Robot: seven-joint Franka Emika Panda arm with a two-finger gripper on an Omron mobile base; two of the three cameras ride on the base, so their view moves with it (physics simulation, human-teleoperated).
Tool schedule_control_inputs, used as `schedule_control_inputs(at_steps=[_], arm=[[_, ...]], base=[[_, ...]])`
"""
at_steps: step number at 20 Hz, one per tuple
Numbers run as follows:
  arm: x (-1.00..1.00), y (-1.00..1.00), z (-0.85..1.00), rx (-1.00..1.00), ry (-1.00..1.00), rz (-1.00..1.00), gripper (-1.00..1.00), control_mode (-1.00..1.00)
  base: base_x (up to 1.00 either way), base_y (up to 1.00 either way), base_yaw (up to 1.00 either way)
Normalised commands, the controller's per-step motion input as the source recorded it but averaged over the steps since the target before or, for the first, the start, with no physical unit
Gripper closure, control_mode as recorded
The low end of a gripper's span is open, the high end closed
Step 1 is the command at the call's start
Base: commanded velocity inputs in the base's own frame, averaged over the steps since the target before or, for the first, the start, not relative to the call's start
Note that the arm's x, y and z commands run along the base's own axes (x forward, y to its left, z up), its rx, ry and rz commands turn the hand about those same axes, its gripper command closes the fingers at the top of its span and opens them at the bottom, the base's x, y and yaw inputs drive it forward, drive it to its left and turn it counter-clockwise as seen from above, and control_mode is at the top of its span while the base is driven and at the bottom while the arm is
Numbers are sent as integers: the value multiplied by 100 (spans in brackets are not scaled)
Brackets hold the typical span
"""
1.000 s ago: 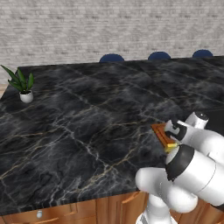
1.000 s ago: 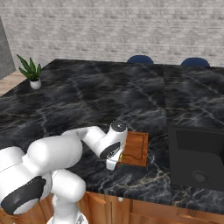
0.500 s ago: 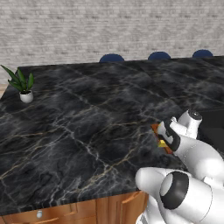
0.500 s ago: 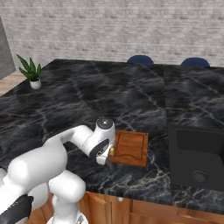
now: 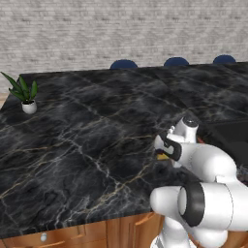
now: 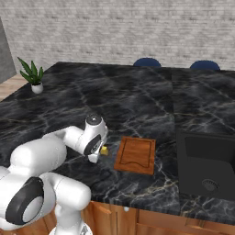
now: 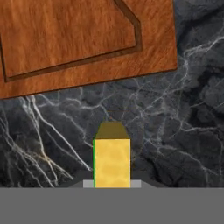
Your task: Pick up the sponge from the counter and clean the cutting board by briefly scrubbing or pressing down on the cutting board. Once finished, release the sponge.
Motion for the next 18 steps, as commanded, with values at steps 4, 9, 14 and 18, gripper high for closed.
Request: schedule_control_inputs(at_steps=[4, 9, 14, 18], arm=[[42, 42, 0, 0, 0, 0, 100, -100], [21, 36, -12, 0, 0, 0, 100, -100], [1, 30, -34, 2, -5, 0, 100, -100], [-4, 28, -49, 2, -11, 0, -100, -100]], base=[[0, 0, 0], [0, 0, 0], [0, 0, 0], [0, 0, 0]])
